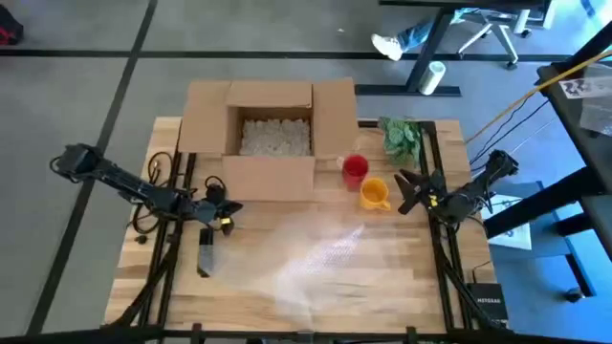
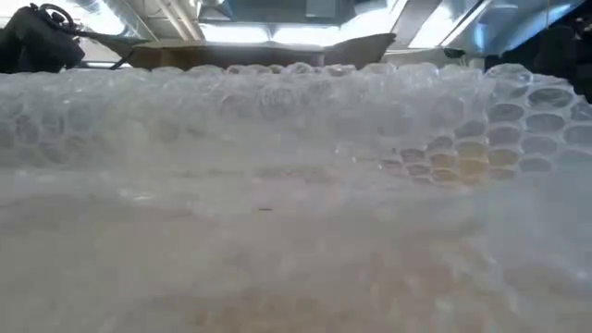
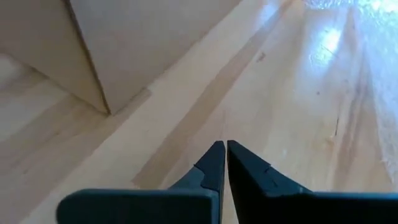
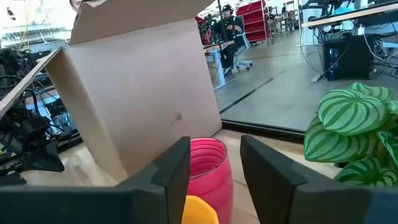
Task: Wrap mug
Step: Wrap the yellow mug with bubble wrap
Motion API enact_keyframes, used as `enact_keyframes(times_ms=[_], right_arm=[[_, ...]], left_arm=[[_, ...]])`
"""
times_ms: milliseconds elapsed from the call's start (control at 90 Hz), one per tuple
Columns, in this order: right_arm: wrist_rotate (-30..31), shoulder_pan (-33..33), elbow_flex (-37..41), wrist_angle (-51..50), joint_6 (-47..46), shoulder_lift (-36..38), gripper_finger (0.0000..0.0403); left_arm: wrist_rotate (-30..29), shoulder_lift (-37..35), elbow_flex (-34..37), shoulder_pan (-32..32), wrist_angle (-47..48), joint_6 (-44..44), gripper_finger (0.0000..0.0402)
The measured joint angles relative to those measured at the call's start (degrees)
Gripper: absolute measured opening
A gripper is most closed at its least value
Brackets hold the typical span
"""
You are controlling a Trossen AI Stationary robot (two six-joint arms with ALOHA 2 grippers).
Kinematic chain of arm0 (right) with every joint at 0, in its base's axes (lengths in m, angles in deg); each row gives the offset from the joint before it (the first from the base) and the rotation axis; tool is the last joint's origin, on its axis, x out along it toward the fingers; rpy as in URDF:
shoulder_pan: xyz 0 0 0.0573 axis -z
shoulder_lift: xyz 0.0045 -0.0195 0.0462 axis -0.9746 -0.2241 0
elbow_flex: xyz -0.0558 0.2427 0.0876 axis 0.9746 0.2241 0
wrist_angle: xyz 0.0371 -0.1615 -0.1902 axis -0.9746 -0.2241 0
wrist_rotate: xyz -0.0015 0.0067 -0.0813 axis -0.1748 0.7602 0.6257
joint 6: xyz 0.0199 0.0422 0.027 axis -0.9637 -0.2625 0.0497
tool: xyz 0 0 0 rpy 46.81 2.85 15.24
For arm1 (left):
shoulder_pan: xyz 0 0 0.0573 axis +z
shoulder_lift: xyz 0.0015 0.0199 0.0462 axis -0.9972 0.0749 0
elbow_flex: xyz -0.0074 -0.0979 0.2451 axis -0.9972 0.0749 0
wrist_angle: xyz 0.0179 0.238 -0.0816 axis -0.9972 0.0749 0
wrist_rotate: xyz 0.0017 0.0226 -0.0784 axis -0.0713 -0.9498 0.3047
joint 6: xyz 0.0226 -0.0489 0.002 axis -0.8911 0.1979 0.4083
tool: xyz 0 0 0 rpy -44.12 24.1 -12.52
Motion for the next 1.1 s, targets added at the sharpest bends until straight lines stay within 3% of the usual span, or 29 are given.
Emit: enact_keyframes(times_ms=[211,711,911,978,1100], right_arm=[[-0.01,0.02,0.0,0.0,0.0,-0.01,0.0127],[-0.02,0.02,0.01,0.0,0.0,-0.02,0.0127],[0.0,0.01,0.01,0.0,0.0,-0.01,0.0127],[0.0,0.0,0.0,0.0,0.0,-0.02,0.0127],[-0.01,0.01,0.01,-0.02,0.0,-0.02,0.0127]], left_arm=[[4.89,0.0,0.0,-0.11,0.24,-5.13,0.0],[4.94,0.0,0.0,0.92,0.18,4.59,0.0],[8.17,0.02,-1.22,0.79,0.81,0.57,0.0],[9.47,-0.12,-3.97,0.78,5.93,-0.98,0.0],[9.52,-1.04,-12.46,0.66,27.03,-2.99,0.0]])
